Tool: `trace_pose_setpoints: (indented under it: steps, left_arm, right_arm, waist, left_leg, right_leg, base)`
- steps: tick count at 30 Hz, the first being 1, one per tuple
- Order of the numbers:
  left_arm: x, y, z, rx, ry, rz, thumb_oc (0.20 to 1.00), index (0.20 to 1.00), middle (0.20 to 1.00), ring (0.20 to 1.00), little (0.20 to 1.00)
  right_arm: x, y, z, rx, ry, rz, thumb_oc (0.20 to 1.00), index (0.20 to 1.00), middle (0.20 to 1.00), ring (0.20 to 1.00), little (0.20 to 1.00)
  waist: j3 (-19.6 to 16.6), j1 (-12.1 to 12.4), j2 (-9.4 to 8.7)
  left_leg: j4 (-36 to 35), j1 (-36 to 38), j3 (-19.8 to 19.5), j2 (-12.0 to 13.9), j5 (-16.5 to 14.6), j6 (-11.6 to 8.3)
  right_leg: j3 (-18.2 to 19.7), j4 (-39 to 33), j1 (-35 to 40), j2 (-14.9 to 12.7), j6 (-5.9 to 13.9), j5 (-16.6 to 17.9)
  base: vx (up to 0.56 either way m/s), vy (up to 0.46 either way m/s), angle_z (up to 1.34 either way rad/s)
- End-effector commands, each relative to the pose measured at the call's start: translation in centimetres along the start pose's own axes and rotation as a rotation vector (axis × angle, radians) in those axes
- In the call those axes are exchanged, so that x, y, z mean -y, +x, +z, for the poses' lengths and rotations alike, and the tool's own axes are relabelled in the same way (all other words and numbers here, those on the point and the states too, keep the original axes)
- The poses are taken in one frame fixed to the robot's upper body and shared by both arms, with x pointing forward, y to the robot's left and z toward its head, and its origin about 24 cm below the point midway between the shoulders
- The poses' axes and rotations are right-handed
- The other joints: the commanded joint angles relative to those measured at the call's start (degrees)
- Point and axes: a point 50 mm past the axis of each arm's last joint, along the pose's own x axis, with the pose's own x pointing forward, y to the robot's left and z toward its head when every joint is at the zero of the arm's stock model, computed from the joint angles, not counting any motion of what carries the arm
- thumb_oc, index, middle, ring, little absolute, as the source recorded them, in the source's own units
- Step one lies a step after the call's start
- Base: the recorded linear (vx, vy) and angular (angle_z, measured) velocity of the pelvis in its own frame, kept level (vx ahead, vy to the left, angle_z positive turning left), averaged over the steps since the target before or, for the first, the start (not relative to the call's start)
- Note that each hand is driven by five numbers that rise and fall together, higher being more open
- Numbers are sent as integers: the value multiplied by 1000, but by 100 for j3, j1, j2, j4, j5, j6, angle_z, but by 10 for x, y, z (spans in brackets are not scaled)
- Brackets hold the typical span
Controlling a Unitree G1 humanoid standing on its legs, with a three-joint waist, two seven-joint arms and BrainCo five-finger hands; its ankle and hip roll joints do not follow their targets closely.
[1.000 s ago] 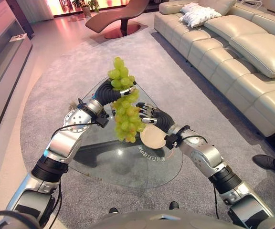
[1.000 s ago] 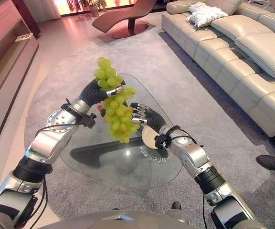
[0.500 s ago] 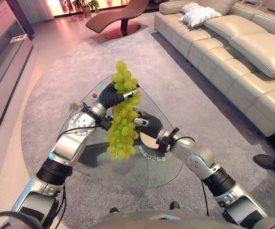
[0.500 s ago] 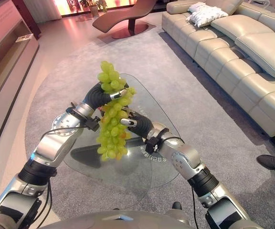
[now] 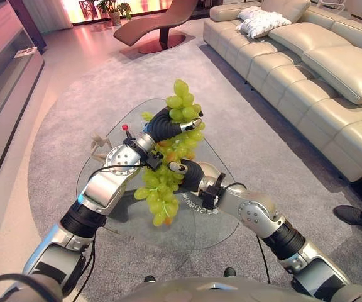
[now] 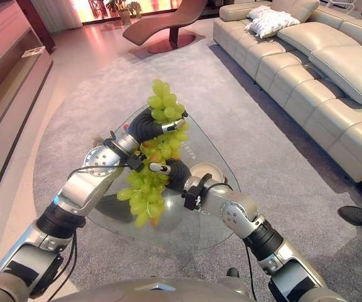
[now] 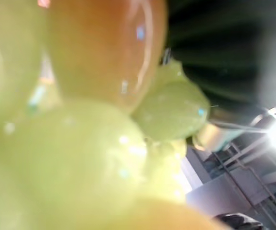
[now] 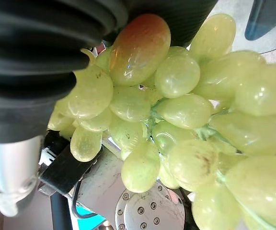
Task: Pick up fruits into the plate
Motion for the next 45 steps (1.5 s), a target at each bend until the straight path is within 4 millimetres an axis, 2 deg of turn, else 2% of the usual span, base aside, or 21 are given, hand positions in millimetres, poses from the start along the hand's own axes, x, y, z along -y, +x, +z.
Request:
trace_pose_setpoints:
  steps: [1,2,3,4,5,14,22,27,28,29,33,35,38,45]
  left_arm:
    - [9,34,33,150,17,-51,200,200,200,200,200]
    - [10,34,31,142,11,-49,200,200,200,200,200]
    - [11,33,28,133,7,-48,200,200,200,200,200]
    - [12,33,27,128,7,-48,200,200,200,200,200]
    - [13,33,25,122,5,-45,200,200,200,200,200]
    - [13,31,14,72,3,-16,200,200,200,200,200]
    - [4,23,2,13,-5,18,200,200,200,200,200]
    - [-3,15,-8,-43,-69,15,200,200,200,200,200]
    - [-4,13,-10,-50,-80,13,282,282,282,282,282]
    - [-5,9,-13,-66,-109,4,1000,1000,1000,1000,1000]
    - [-8,-6,-24,-109,-187,-50,1000,1000,1000,1000,1000]
    - [-11,-23,-36,-161,-293,-113,1000,1000,1000,1000,1000]
    - [-19,-38,-45,-186,-367,-100,1000,1000,1000,1000,1000]
    - [-27,-60,-58,-197,-392,-93,1000,1000,1000,1000,1000]
  right_arm:
    - [-70,39,27,121,23,343,1000,1000,1000,1000,1000]
    - [-71,39,27,128,23,344,1000,1000,1000,1000,1000]
    - [-72,39,28,135,26,345,849,849,849,849,849]
    - [-72,39,29,140,27,342,567,567,567,567,567]
    - [-72,39,30,152,29,340,200,200,200,200,200]
    - [-69,38,32,173,32,319,200,200,200,200,200]
    - [-61,31,30,169,36,293,200,200,200,200,200]
    - [-53,24,29,169,37,278,200,200,200,200,200]
    - [-52,23,28,169,37,276,200,200,200,200,200]
    - [-48,20,27,169,37,269,200,200,200,200,200]
    - [-37,8,24,158,30,253,200,200,200,200,200]
    - [-29,-3,20,121,11,297,200,200,200,200,200]
    - [-26,-11,16,101,1,321,200,200,200,200,200]
    - [-20,-21,13,80,-11,343,200,200,200,200,200]
  waist:
    - [-82,7,-278]
    - [-78,4,-278]
    - [-76,1,-280]
    - [-74,0,-281]
    - [-70,-2,-280]
    - [-50,-3,-288]
    - [-38,16,-286]
    - [-28,45,-272]
    - [-26,49,-269]
    - [-20,63,-262]
    - [11,102,-237]
    - [63,155,-218]
    - [95,207,-219]
    - [68,287,-230]
  left_leg:
    - [162,-11,-18,3,-537,119]
    - [165,-7,-21,1,-541,121]
    - [167,-4,-20,0,-542,124]
    - [168,-5,-19,0,-541,126]
    - [172,-5,-16,1,-541,130]
    - [163,8,6,8,-530,143]
    - [153,13,26,30,-504,127]
    - [145,-2,18,29,-485,122]
    - [145,-7,12,28,-483,122]
    - [147,-16,6,27,-478,119]
    - [151,-59,-21,4,-467,123]
    - [149,-121,-61,-31,-455,130]
    - [140,-145,-97,-53,-455,128]
    - [102,-148,-97,-32,-422,109]
  right_leg:
    - [-183,207,212,-284,151,-460]
    - [-172,210,209,-283,152,-462]
    - [-162,215,203,-281,152,-460]
    - [-156,217,199,-279,152,-458]
    - [-147,220,195,-275,152,-457]
    - [-153,226,202,-264,144,-463]
    - [-227,225,218,-282,146,-450]
    - [-277,222,226,-292,144,-447]
    - [-283,223,225,-292,143,-448]
    - [-304,229,221,-297,144,-446]
    - [-351,238,210,-304,138,-452]
    - [-395,243,172,-312,126,-445]
    - [-443,216,176,-321,120,-434]
    - [-534,145,216,-326,102,-399]
  base:
    - [0,0,0]
    - [0,0,0]
    - [0,0,0]
    - [0,0,0]
    - [0,0,0]
    - [0,0,0]
    - [0,0,0]
    - [0,0,0]
    - [0,0,0]
    - [0,0,0]
    - [5,26,2]
    - [-31,47,0]
    - [-16,15,1]
    - [-3,1,2]
